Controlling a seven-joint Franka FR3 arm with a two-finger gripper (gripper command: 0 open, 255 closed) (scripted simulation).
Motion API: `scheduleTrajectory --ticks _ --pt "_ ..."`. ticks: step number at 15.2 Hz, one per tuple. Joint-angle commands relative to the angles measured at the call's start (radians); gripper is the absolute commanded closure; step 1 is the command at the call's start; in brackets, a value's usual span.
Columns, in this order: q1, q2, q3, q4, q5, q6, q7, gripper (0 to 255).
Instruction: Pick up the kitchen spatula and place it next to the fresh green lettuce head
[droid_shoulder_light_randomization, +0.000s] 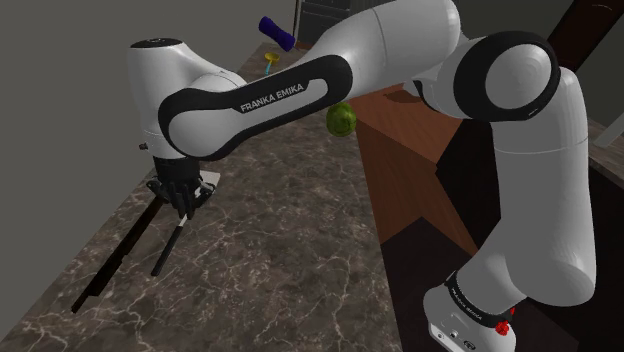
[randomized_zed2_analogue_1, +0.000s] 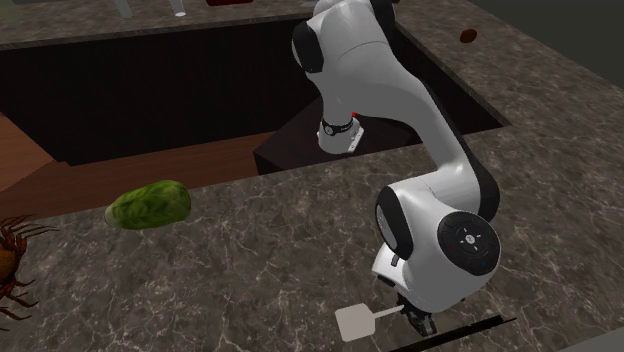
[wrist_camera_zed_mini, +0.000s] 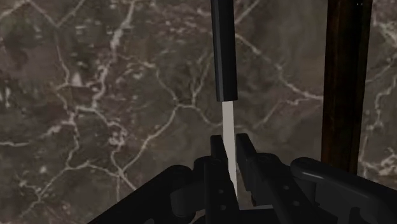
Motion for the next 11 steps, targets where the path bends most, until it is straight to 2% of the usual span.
scheduleTrajectory --ticks 1,4,11 --pt "0.0 0.0 0.0 0.0 0.0 0.0 0.0 255" --pt "0.0 0.0 0.0 0.0 0.0 0.0 0.0 255" --pt "-0.004 -0.035 0.014 0.043 0.02 -0.074 -0.009 255"
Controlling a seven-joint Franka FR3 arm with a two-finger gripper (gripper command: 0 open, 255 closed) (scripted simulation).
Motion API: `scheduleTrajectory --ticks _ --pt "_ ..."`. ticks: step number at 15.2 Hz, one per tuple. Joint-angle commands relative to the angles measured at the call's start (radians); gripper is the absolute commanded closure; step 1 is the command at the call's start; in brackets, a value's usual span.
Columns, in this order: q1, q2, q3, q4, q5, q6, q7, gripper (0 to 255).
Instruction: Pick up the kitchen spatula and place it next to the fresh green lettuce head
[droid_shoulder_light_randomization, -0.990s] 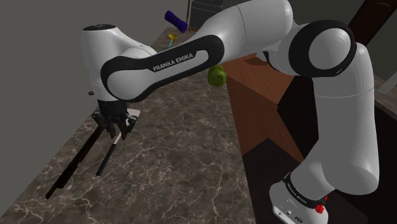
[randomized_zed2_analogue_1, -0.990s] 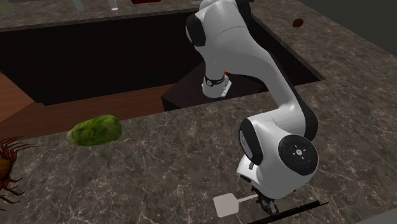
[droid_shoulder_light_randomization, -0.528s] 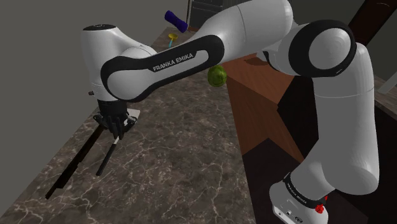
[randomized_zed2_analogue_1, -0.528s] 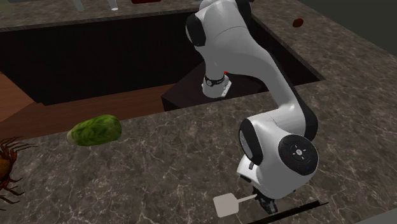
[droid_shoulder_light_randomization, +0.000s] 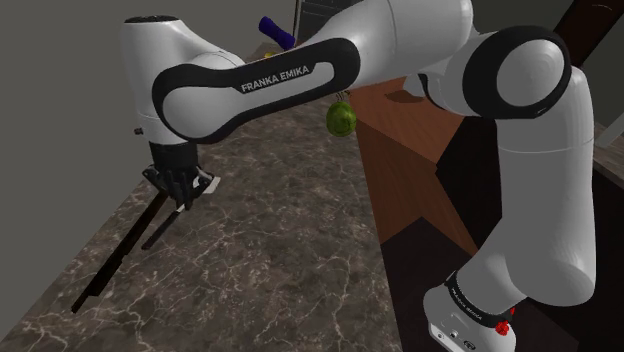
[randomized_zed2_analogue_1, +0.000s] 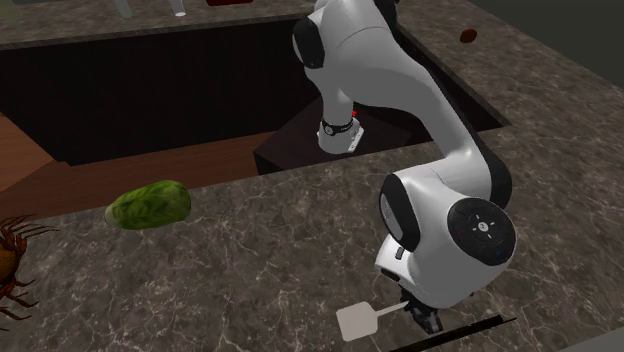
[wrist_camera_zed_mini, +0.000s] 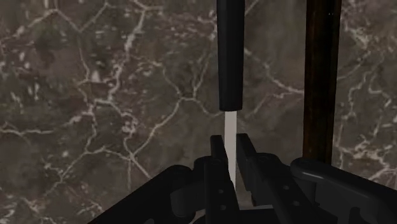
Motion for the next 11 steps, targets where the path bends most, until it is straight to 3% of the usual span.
scheduleTrajectory --ticks 1,11 --pt "0.0 -0.01 0.004 0.018 0.006 -0.027 -0.003 255" --pt "0.005 -0.042 0.018 0.108 0.027 -0.143 -0.013 255"
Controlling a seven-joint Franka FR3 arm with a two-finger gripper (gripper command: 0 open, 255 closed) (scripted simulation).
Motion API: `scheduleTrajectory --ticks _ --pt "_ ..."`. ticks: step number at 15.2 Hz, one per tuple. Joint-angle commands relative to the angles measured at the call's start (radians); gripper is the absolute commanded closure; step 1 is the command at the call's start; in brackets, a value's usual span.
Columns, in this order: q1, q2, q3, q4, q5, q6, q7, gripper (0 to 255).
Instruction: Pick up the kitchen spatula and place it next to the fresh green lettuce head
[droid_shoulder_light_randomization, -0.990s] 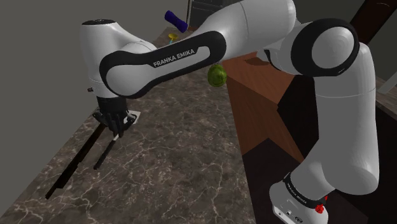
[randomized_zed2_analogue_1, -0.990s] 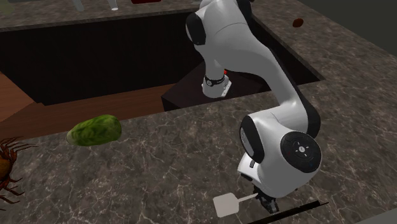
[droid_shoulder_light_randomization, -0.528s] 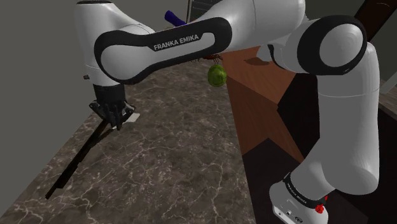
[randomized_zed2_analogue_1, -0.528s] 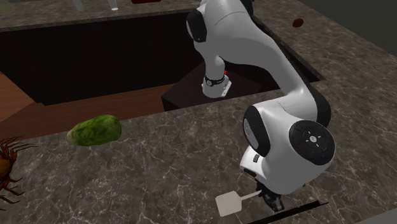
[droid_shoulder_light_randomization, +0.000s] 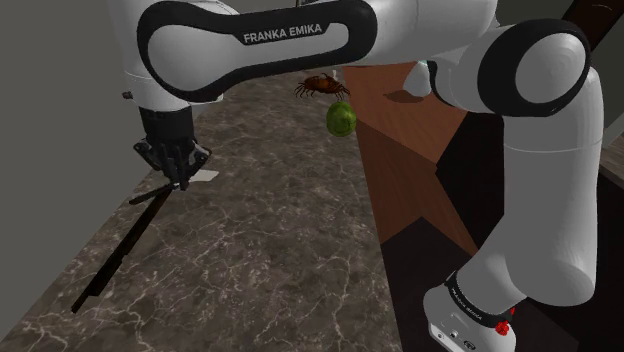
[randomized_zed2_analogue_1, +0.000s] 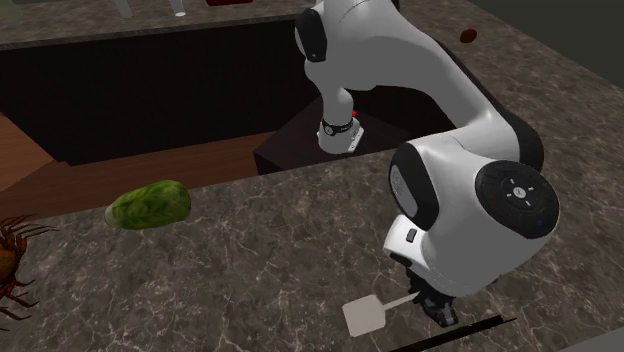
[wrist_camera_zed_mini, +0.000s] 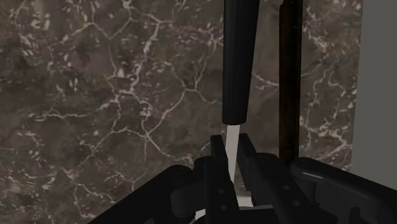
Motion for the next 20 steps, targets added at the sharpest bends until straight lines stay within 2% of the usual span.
scheduleTrajectory --ticks 1,18,20 --pt "0.004 -0.001 0.001 0.024 0.002 -0.025 -0.001 255" --pt "0.051 0.008 0.006 0.268 0.003 -0.252 -0.009 255" --pt "-0.003 -0.029 0.007 0.212 0.022 -0.233 -0.049 255"
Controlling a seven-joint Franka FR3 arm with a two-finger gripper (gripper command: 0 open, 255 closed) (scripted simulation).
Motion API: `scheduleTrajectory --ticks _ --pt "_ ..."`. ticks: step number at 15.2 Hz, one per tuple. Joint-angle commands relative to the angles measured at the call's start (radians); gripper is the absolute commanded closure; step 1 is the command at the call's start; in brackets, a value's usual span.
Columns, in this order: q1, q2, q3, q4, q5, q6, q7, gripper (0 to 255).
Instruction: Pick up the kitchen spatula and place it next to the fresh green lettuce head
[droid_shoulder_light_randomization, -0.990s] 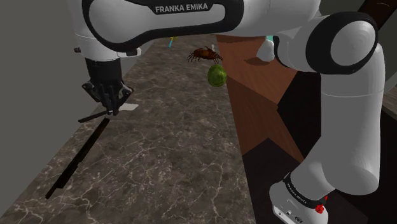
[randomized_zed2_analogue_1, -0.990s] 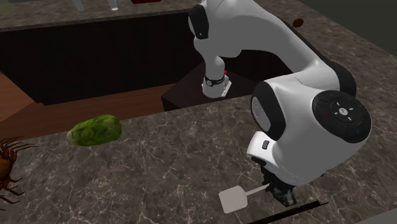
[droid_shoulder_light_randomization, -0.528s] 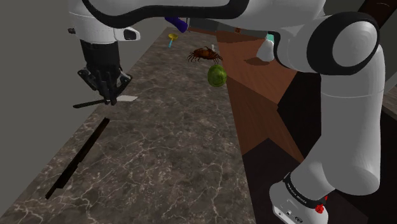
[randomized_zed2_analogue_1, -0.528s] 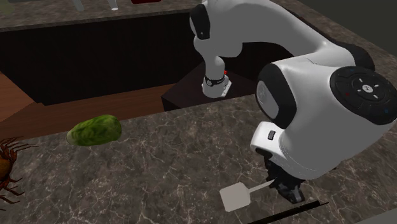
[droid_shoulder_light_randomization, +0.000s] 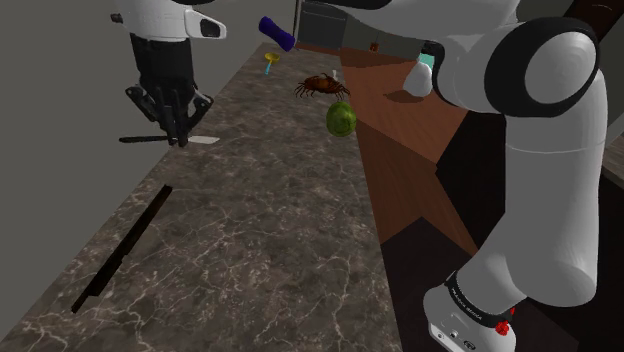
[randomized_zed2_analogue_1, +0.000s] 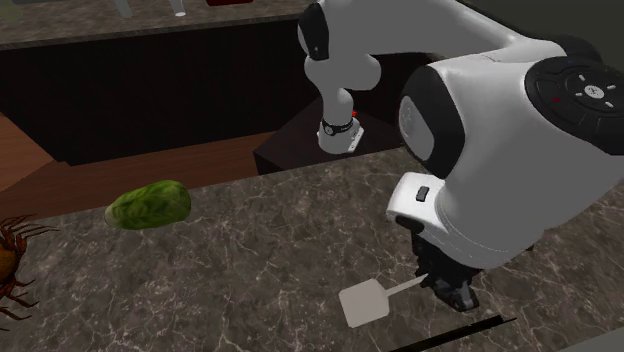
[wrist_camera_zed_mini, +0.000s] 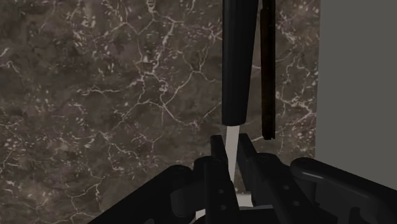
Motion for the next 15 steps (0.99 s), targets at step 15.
scheduleTrajectory --ticks 15 --pt "-0.325 -0.143 -0.053 -0.189 0.088 0.052 -0.336 255"
